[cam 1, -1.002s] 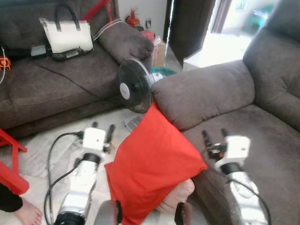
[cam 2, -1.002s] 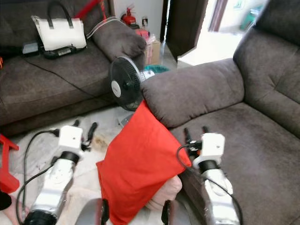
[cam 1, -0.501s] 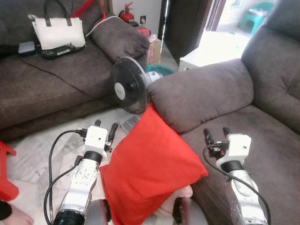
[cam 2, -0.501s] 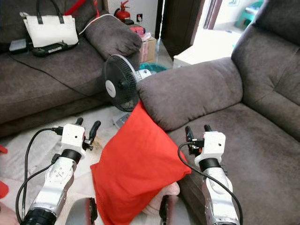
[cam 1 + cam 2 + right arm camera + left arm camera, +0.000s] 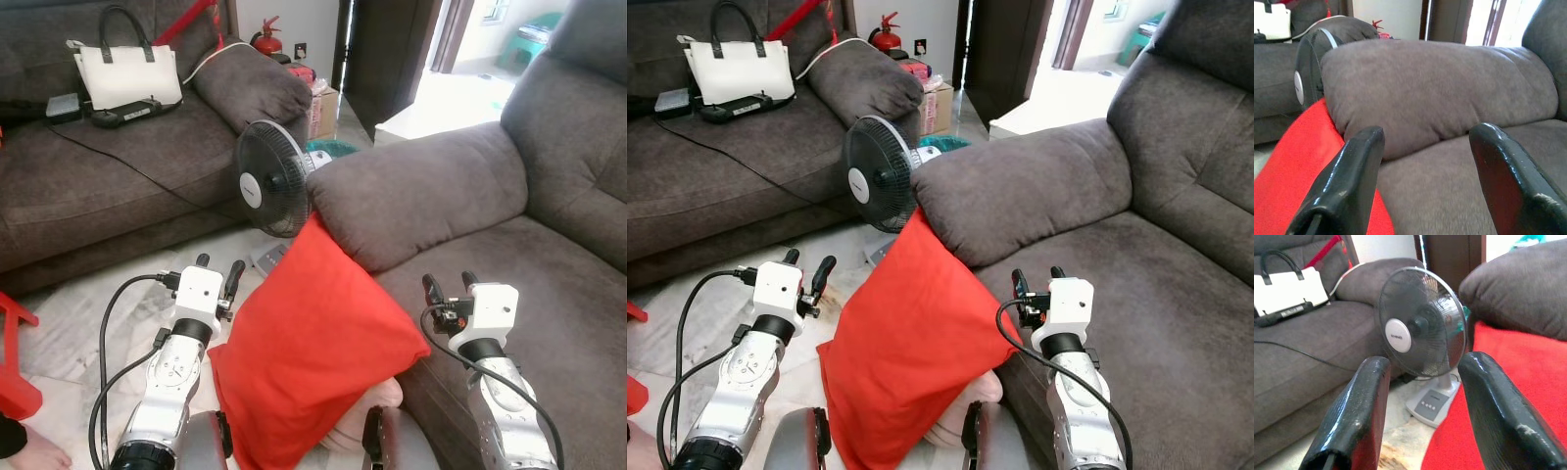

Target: Move the pillow to the sofa from floor

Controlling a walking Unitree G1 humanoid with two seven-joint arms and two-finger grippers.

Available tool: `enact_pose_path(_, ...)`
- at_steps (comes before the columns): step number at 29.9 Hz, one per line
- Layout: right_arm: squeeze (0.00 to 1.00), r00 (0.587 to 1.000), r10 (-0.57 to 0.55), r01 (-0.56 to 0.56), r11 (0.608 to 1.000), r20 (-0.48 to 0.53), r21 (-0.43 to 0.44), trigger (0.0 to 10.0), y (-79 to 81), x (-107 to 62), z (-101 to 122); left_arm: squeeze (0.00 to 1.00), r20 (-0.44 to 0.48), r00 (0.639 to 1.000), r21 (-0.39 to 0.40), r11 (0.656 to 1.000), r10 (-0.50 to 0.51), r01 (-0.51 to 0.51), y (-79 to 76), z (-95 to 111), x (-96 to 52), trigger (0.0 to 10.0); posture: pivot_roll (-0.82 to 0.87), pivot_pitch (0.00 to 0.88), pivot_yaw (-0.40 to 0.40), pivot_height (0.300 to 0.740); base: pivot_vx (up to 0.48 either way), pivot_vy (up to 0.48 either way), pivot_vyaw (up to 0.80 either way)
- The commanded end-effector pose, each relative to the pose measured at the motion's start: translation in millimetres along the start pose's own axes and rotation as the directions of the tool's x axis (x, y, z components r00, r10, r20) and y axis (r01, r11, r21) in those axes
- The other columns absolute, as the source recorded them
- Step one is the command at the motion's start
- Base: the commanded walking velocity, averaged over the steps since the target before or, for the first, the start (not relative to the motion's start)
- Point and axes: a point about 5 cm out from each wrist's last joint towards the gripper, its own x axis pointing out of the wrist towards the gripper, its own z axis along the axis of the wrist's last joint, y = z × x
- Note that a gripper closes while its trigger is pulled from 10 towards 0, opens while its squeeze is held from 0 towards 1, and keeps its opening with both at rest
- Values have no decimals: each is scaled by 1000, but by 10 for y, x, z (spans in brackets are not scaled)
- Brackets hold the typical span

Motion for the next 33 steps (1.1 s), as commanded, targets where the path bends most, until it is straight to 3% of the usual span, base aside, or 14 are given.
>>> enact_pose_path(1,0,1000,2,-2,1000,-15,-3,10000,-20,-12,-23,0,-15,1000,-7,1000,-11,11,-22,-16,-11,10000,77,0,-71,500,0,0,0)
enact_pose_path(8,0,998,24,-25,1000,-55,-7,10000,13,2,-82,0,-16,1000,-7,1000,-7,7,-18,-17,-17,10000,77,0,-74,500,0,0,0)
enact_pose_path(13,0,987,60,-63,998,-149,-15,10000,36,3,-204,0,-17,1000,-7,1000,-5,5,-23,-17,-23,10000,79,0,-79,500,0,0,0)
enact_pose_path(18,0,967,142,-125,988,-211,92,10000,121,75,-259,0,-15,1000,-4,1000,14,-14,-3,-14,-47,10000,103,0,-101,500,0,0,0)
enact_pose_path(24,0,944,187,-125,966,-272,228,10000,158,199,-287,0,-15,998,-1,999,54,-54,58,-22,-101,10000,142,0,-136,500,0,0,0)
enact_pose_path(25,365,940,195,-116,955,-281,273,10000,159,232,-283,0,-15,998,-1,998,62,-62,74,-24,-113,10000,145,0,-139,500,0,0,0)
enact_pose_path(27,365,939,196,-112,952,-284,285,10000,154,243,-282,0,-15,998,-2,998,64,-64,76,-25,-115,10000,146,0,-141,500,0,0,0)
enact_pose_path(28,1000,937,196,-104,947,-290,303,10000,151,257,-281,0,-16,998,-1,998,66,-66,80,-27,-119,10000,146,0,-143,500,0,0,0)
enact_pose_path(33,1000,938,184,-84,944,-295,320,10000,102,347,-239,0,-23,997,-3,997,78,-79,79,-43,-130,10000,146,0,-156,500,0,0,0)
